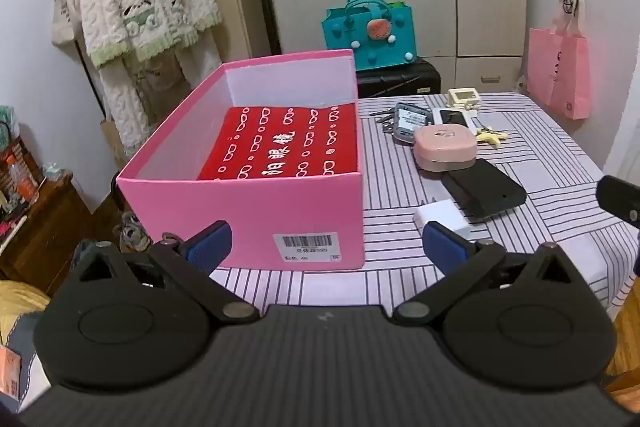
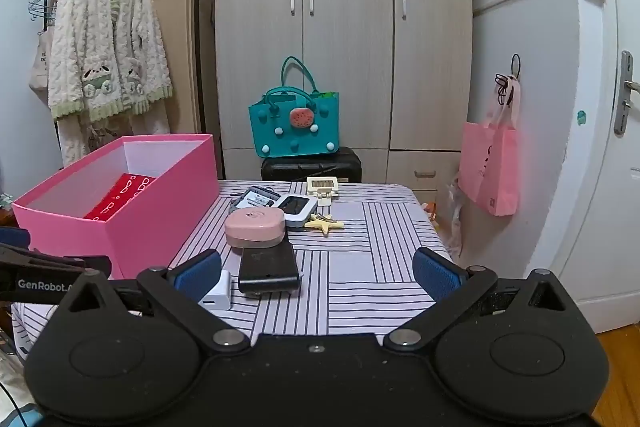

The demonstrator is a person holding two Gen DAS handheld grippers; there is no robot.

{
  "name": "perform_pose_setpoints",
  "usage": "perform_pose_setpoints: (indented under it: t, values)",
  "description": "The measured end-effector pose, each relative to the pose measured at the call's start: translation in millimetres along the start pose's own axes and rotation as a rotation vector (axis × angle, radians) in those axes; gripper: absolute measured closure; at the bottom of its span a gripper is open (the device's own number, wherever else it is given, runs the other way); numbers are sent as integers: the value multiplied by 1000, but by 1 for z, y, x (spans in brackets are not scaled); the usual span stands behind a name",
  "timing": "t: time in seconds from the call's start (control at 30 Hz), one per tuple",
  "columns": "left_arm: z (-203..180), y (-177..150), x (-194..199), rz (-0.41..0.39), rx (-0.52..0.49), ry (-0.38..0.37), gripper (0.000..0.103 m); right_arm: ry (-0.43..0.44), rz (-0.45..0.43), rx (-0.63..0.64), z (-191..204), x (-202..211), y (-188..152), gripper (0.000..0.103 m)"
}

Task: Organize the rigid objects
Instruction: 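Move the right tool toward the pink compact case on the black power bank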

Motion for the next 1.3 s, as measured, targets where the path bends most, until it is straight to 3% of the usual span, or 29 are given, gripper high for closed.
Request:
perform_pose_setpoints:
  t: [1.3]
  values:
    - [-3, -7, -17, 1, 33, -19, 0, 21, -2, -16, -5, -15, -11, 0]
Point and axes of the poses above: each gripper's, at about its wrist camera, not at the fingertips, and x roughly against the way its jaws point, z to its left, y to its top, the point moved 6 cm from there along -x, roughly the way its jaws point, and after that the axes turned 1 degree about z, right-handed, at the moved point
